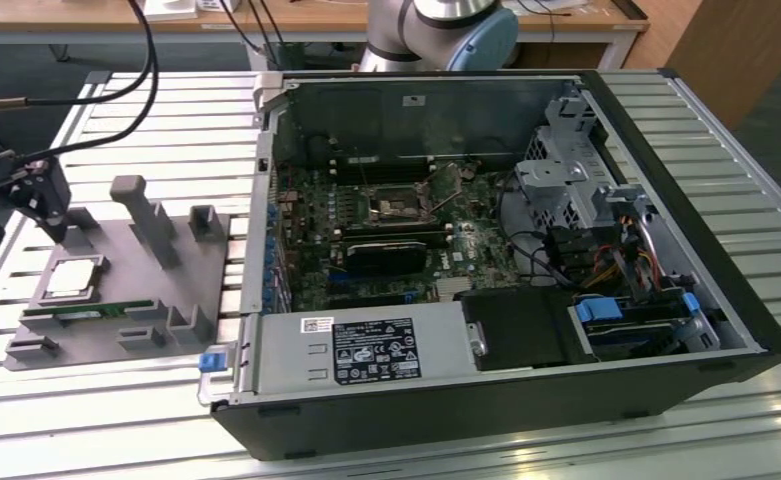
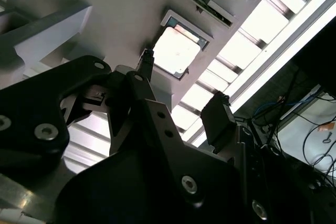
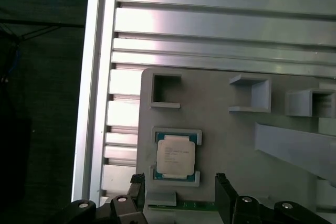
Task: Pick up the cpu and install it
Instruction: 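Pick up the cpu and move it towards the insertion slot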
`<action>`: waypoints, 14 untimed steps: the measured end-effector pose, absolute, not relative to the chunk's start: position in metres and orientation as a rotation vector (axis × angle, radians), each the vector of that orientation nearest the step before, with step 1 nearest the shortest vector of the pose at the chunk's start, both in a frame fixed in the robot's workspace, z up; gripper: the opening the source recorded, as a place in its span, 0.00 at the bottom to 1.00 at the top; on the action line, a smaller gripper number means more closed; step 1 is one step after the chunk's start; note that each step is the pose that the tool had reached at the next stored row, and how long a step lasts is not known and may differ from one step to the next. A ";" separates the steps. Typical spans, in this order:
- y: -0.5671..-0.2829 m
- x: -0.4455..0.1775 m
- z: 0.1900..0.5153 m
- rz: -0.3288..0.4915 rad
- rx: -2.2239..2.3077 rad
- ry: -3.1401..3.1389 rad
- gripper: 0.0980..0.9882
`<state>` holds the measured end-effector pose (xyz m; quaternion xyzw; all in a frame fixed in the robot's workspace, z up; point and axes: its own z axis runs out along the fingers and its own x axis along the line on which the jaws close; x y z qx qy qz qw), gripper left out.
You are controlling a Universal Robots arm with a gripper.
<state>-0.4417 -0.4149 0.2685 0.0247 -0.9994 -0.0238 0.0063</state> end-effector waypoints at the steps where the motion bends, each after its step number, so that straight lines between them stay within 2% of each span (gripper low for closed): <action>1: -0.415 -0.442 0.268 -0.074 0.077 -3.127 0.61; 14: -0.415 -0.442 0.264 -0.075 0.077 -3.127 0.61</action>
